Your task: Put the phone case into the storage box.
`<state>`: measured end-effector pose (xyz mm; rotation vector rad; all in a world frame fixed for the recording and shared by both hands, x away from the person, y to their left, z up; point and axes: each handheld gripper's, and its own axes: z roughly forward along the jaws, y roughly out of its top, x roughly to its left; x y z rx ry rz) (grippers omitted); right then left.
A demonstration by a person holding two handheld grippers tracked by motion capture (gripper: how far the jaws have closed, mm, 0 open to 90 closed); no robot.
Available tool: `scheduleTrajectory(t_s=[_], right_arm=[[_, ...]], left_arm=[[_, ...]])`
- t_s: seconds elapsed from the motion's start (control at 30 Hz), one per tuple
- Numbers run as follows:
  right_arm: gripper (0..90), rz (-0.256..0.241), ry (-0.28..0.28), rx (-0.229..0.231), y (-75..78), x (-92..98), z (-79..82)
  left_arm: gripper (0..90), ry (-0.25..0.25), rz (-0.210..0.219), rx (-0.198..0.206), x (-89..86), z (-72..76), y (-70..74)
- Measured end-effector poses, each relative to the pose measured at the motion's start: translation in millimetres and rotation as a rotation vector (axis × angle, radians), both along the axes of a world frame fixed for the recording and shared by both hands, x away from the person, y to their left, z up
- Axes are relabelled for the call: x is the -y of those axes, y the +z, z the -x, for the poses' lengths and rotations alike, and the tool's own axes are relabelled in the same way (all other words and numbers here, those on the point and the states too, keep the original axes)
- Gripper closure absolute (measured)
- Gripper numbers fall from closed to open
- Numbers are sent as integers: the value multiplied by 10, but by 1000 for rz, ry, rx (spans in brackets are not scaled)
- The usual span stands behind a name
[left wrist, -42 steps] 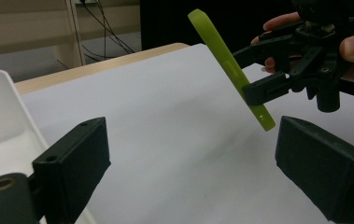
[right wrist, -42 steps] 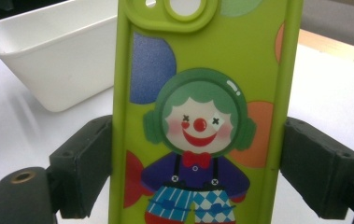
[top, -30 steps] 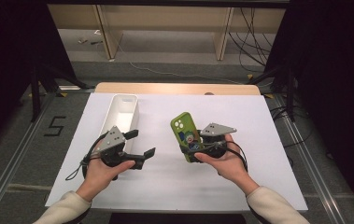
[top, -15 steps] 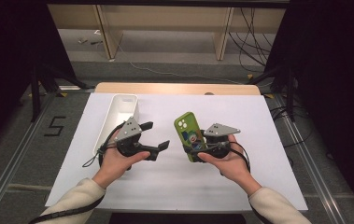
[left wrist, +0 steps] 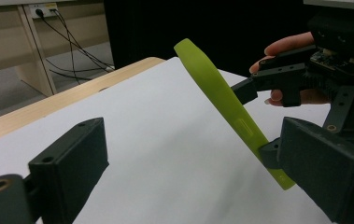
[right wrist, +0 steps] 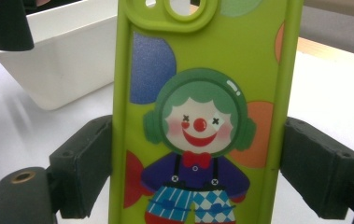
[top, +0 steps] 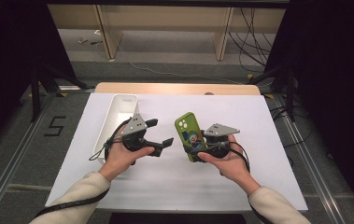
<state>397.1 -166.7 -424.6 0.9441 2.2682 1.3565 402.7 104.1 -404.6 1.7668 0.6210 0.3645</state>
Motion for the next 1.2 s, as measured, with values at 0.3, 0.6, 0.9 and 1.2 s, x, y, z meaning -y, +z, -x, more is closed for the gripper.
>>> scheduleTrajectory(t_s=[0.3, 0.6, 0.9, 1.2], right_arm=[[164, 0, -6, -7, -36, -10, -32], [164, 1, -4, -6, -55, -41, -47], [164, 7, 3, -4, -73, -108, -62], [164, 16, 4, 16, -63, -135, -46]], left_arm=[[103, -10, 10, -7, 48, -77, -24], [159, -20, 2, -17, 155, -121, -44], [292, -37, 10, -44, 288, -153, -59], [458, -55, 12, -78, 391, -165, -89]])
